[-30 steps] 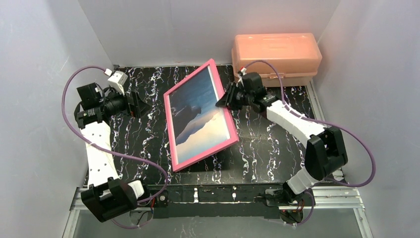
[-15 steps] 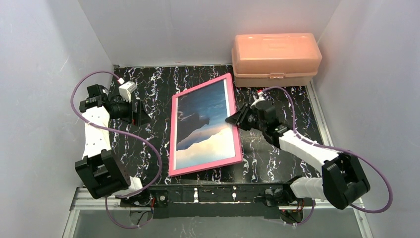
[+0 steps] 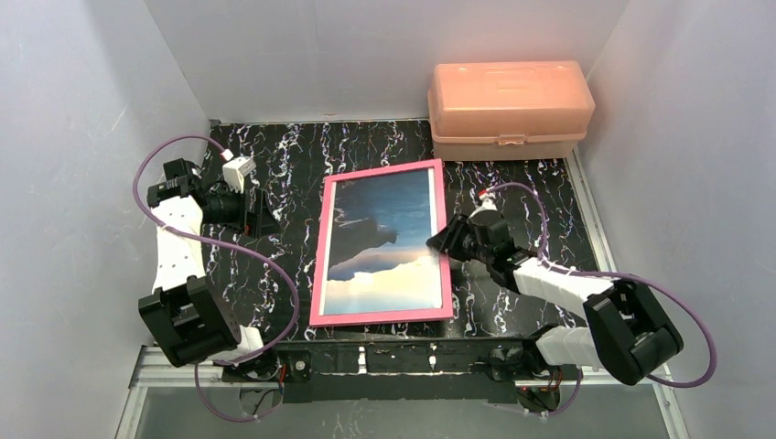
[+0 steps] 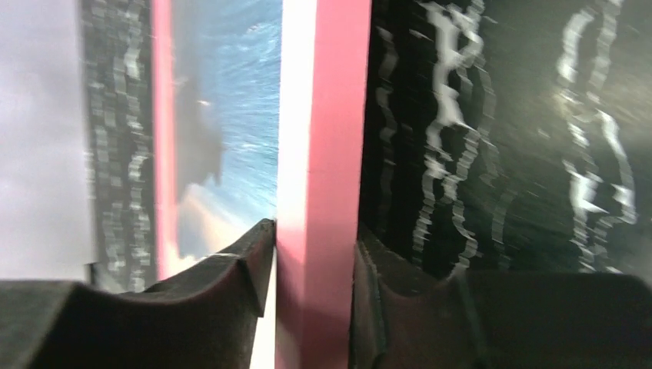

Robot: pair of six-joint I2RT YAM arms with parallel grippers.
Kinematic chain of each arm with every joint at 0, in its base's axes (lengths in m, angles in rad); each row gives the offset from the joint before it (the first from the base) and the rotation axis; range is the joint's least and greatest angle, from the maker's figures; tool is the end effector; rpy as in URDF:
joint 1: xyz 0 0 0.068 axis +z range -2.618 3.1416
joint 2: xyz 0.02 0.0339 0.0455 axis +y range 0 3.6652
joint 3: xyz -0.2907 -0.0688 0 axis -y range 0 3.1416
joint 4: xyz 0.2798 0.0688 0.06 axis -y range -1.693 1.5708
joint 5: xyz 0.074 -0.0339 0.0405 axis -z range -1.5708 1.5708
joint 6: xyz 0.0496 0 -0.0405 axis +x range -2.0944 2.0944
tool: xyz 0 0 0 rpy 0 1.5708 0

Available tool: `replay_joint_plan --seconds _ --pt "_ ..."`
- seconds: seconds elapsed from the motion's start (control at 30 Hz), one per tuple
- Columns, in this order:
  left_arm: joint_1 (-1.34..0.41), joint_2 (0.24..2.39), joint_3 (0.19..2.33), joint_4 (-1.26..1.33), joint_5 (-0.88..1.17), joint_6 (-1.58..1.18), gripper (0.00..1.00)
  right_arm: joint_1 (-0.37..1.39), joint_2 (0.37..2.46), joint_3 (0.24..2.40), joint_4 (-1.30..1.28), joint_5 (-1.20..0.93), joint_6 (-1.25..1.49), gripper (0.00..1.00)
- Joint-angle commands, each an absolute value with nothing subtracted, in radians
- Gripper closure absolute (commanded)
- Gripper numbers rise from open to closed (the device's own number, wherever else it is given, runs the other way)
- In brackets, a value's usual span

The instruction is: Put the photo into the frame

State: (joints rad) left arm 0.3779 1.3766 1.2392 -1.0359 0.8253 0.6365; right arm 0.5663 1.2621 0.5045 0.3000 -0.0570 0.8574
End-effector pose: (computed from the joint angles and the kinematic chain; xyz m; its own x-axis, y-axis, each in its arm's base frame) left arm 0.2839 0.0735 0.3206 -0.6808 0.1635 -0.7140 0.5207 0.7936 -0.3147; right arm 0.2407 0.1564 0.1872 -0.6816 0.4612 -0.5680 -0.0968 0.7126 0.6948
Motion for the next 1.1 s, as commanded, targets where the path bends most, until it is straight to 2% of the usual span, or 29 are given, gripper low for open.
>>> replay_joint_plan --seconds 0.0,0.13,0.33,0.4,0.53,0.57,0.63,0.73,0.8,0.93,1.07 --pt "0.383 1.335 1.277 -1.076 0.882 0.617 0.01 0.571 1.276 0.429 0.349 0.045 0.730 0.50" --pt "0.383 1.332 1.282 -1.078 0.896 0.613 0.02 0.568 1.290 0.413 0.424 0.010 0.700 0.40" --pt "0.383 1.341 1.274 -1.078 0.889 0.622 0.01 0.554 1.315 0.435 0.456 -0.067 0.690 0.31" --pt "0.383 1.342 1.268 -1.078 0.887 0.624 0.02 0.549 1.314 0.454 0.413 -0.058 0.676 0.27" --pt "0.383 1.340 1.256 -1.078 0.888 0.630 0.02 0.524 1.277 0.526 0.249 0.010 0.622 0.12" --pt "0.383 1.342 1.252 -1.078 0.889 0.633 0.02 0.515 1.262 0.551 0.211 0.033 0.607 0.04" --pt "0.382 1.353 1.238 -1.056 0.886 0.609 0.01 0.504 1.236 0.627 0.137 0.076 0.566 0.01" --pt "0.378 1.372 1.195 -0.947 0.866 0.504 0.01 0.491 1.233 0.737 0.007 0.236 0.494 0.01" --pt "0.366 1.363 1.117 -0.779 0.798 0.407 0.02 0.488 1.243 0.778 -0.046 0.435 0.433 0.01" --pt "0.353 1.366 0.952 -0.426 0.648 0.228 0.01 0.488 1.264 0.633 0.235 0.879 0.374 0.01" --pt "0.342 1.393 0.782 -0.050 0.554 0.113 0.01 0.483 1.349 0.543 0.492 1.045 0.166 0.01"
